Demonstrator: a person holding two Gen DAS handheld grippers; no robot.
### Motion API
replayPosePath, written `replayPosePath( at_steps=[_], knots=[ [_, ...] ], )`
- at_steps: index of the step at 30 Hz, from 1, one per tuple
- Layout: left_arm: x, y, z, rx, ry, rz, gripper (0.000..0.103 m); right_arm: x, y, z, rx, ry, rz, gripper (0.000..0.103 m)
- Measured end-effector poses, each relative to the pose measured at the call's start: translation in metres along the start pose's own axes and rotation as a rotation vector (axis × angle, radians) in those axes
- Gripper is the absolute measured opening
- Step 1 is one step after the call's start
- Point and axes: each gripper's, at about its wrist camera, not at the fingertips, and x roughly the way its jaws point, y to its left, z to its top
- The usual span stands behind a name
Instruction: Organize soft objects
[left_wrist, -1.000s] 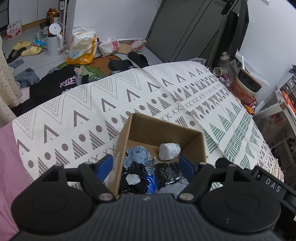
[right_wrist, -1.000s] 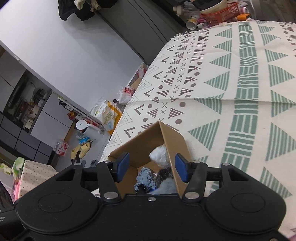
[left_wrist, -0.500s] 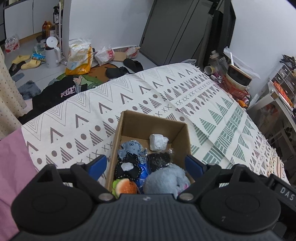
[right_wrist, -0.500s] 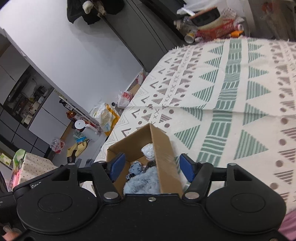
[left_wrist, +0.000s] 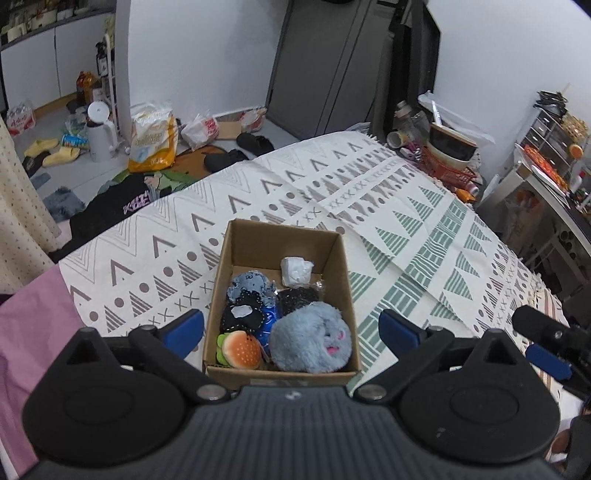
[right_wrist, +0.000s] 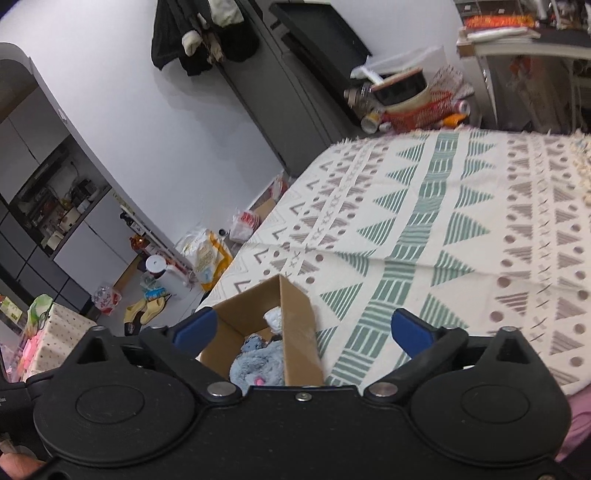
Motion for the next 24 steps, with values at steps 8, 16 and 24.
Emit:
replayPosePath(
  at_steps=[8, 16, 24],
  knots=[
    [-0.034, -0.017, -0.010, 0.060, -0.039, 0.020, 0.100, -0.034, -0.005, 0.002, -0.041, -0.019, -0.007, 0.103],
    [-0.063, -0.029, -0.022, 0.087, -0.066, 0.021, 0.100, -0.070, -0.004, 0.003, -0.093, -0.037, -0.013, 0.103],
    [-0.091, -0.032, -0.035, 0.107, -0.101, 0.025, 0.100, -0.100, -0.004, -0.001, -0.120, -0.050, -0.008, 0.103]
  ],
)
